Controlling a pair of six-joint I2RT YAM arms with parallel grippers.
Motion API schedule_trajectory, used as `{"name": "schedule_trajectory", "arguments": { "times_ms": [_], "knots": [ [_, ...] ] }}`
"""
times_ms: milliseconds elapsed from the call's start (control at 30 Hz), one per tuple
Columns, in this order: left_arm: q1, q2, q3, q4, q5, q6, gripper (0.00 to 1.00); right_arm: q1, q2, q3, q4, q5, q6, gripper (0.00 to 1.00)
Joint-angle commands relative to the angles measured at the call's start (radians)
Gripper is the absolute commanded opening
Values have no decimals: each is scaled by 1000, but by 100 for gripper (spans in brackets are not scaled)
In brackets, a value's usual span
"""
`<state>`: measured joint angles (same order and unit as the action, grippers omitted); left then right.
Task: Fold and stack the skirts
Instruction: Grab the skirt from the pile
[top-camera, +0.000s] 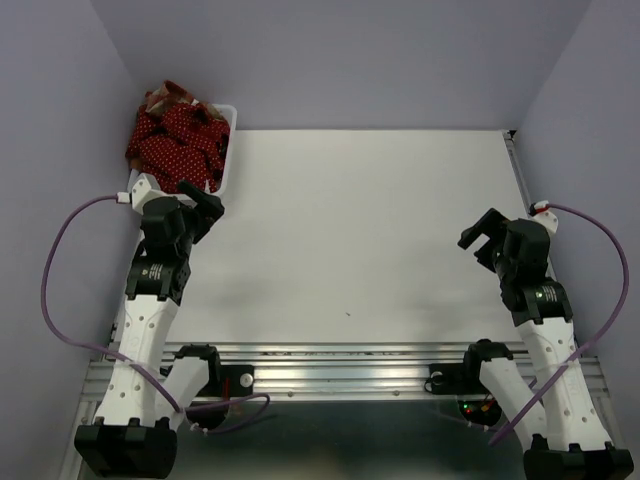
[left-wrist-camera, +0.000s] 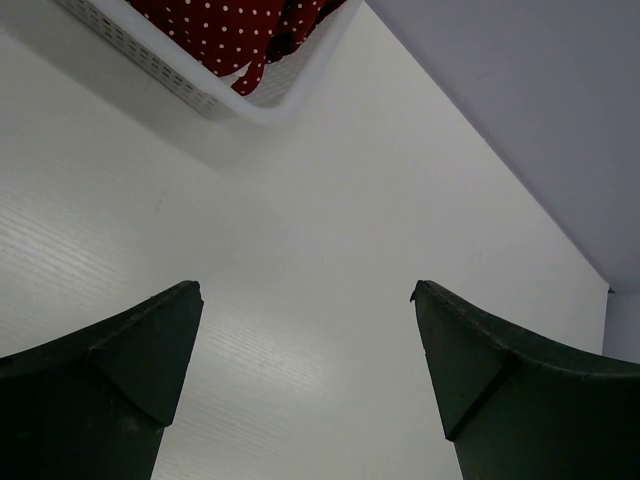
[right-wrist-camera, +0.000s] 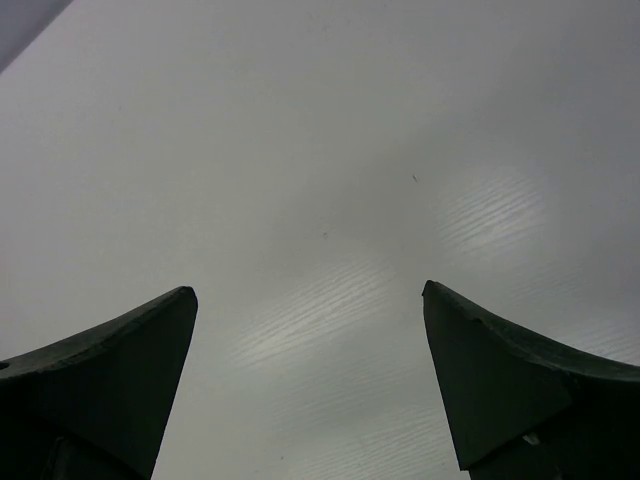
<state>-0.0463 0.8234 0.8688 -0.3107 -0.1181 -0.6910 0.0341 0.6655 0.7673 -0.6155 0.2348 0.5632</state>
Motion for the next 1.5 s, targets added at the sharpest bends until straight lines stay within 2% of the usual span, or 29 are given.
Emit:
{"name": "schedule_trajectory", "arguments": {
  "times_ms": [0, 200, 433, 567, 700, 767, 867, 1000, 1333, 1367, 1400, 1467],
  "knots": [
    [-3, 14, 33, 1, -46, -13, 99, 0, -15, 1, 40, -6, -16, 100],
    [-3, 115, 105, 28, -35, -7, 99, 0, 9, 24, 76, -74, -28, 100],
    [5, 288, 216, 140, -31, 123, 99, 0, 54, 24, 128, -109, -6, 100],
    [71, 439, 340, 156, 26, 214, 99, 0, 110, 35, 181, -198, 1, 100],
    [195, 611, 453, 176, 176, 283, 99, 0, 157, 59, 197, -184, -2, 100],
    [206, 701, 498, 171, 201, 324, 99, 0, 174, 67, 210, -183, -5, 100],
    [212, 822, 635, 118, 190, 390, 99, 0, 209, 75, 229, -186, -6, 100],
    [229, 954, 726, 38, 146, 404, 99, 0, 256, 78, 246, -186, 4, 100],
    [266, 1122, 777, 25, 85, 380, 99, 0, 310, 84, 250, -190, -8, 100],
    [266, 1128, 782, 21, 74, 380, 97, 0, 309, 83, 250, -187, -9, 100],
    [267, 1134, 795, 7, 69, 383, 77, 0, 303, 82, 250, -180, -11, 100],
    [272, 1135, 803, 1, 54, 386, 46, 0, 298, 79, 250, -173, -8, 100]
  ]
}}
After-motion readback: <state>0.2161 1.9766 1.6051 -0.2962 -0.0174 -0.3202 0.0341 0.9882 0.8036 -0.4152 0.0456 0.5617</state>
